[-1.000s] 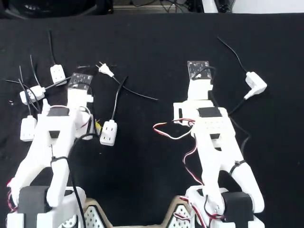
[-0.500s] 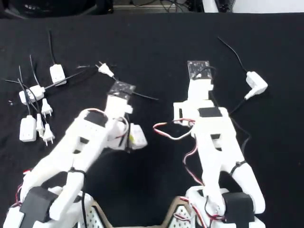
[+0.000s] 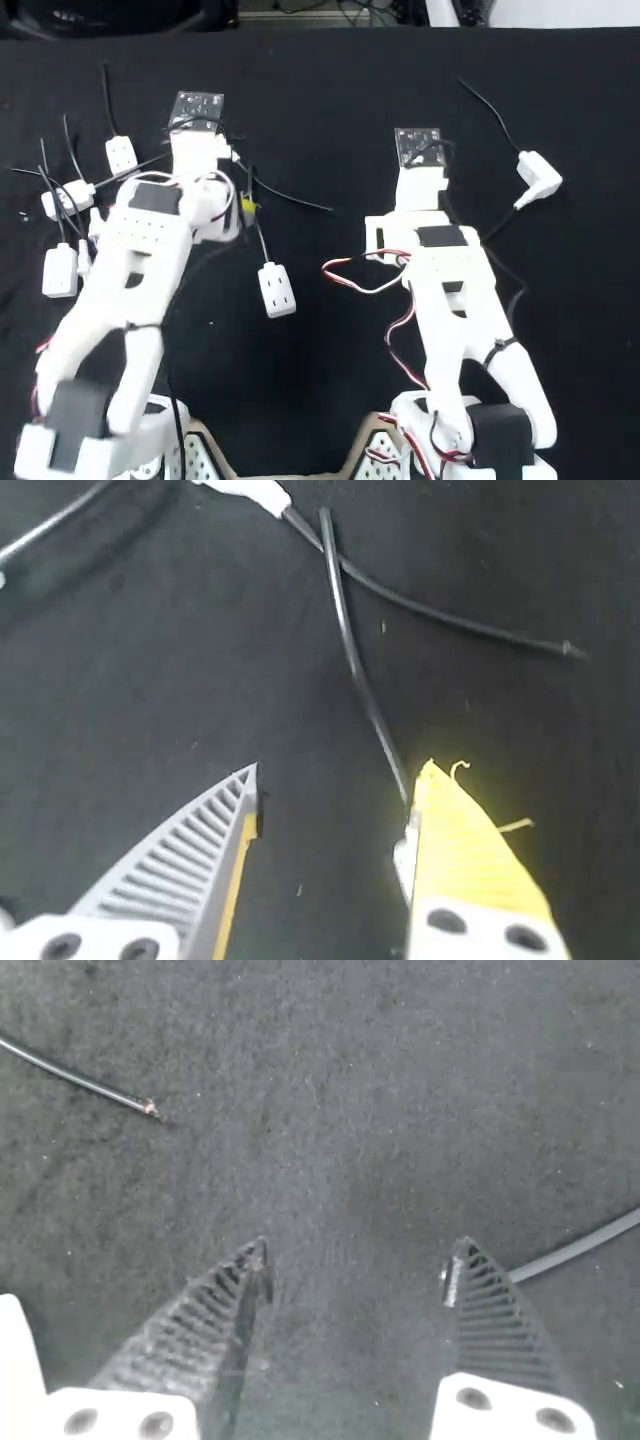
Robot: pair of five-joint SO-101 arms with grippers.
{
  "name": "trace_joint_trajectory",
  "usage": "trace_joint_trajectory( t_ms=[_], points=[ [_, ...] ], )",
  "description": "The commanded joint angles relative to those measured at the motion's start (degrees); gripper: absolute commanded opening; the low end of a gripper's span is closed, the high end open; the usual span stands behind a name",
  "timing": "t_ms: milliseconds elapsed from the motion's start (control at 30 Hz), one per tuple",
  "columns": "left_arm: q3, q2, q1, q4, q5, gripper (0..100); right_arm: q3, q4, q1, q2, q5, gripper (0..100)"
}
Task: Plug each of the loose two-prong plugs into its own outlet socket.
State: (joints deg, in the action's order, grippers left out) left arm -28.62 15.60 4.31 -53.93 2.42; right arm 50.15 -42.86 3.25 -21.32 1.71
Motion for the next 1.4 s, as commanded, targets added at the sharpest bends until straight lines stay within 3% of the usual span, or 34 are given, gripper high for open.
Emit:
trace_joint_trajectory(
  t_ms=[0,200,333,400,533,667,800,1067,1233,1367],
  points=[
    [4.4,-10.1,3.5,9.1,2.4,25,-1.8,1.4,-0.7,-2.8,0.4,26.2],
    [13.1,-25.9,3.3,10.7,2.4,25,-1.7,1.4,-0.7,-2.8,0.4,26.2],
    [18.1,-31.4,-1.0,4.3,2.5,24,-1.8,1.4,-0.6,-2.8,0.4,26.2],
    [18.7,-32.9,-2.9,1.1,2.5,18,-1.9,1.4,-0.6,-2.8,0.3,26.2],
    [18.9,-32.9,-5.9,-7.0,2.7,10,-1.9,1.4,-0.6,-2.8,0.2,26.2],
    [18.6,-28.9,-9.5,-14.0,5.8,12,-1.9,1.4,-0.6,-2.8,0.4,26.2],
    [18.5,-24.2,-12.3,-19.7,3.7,15,-1.7,1.4,-0.5,-2.8,0.4,26.2],
    [18.6,-20.5,-14.8,-25.8,-10.2,25,-1.6,1.4,-0.5,-2.8,0.4,26.2],
    [16.0,-20.6,-13.1,-34.0,-32.1,24,-1.6,1.4,-0.5,-2.8,0.4,26.2],
    [8.5,-20.4,-10.4,-34.0,-38.9,21,-1.7,1.4,-0.5,-2.8,0.3,26.2]
  ],
)
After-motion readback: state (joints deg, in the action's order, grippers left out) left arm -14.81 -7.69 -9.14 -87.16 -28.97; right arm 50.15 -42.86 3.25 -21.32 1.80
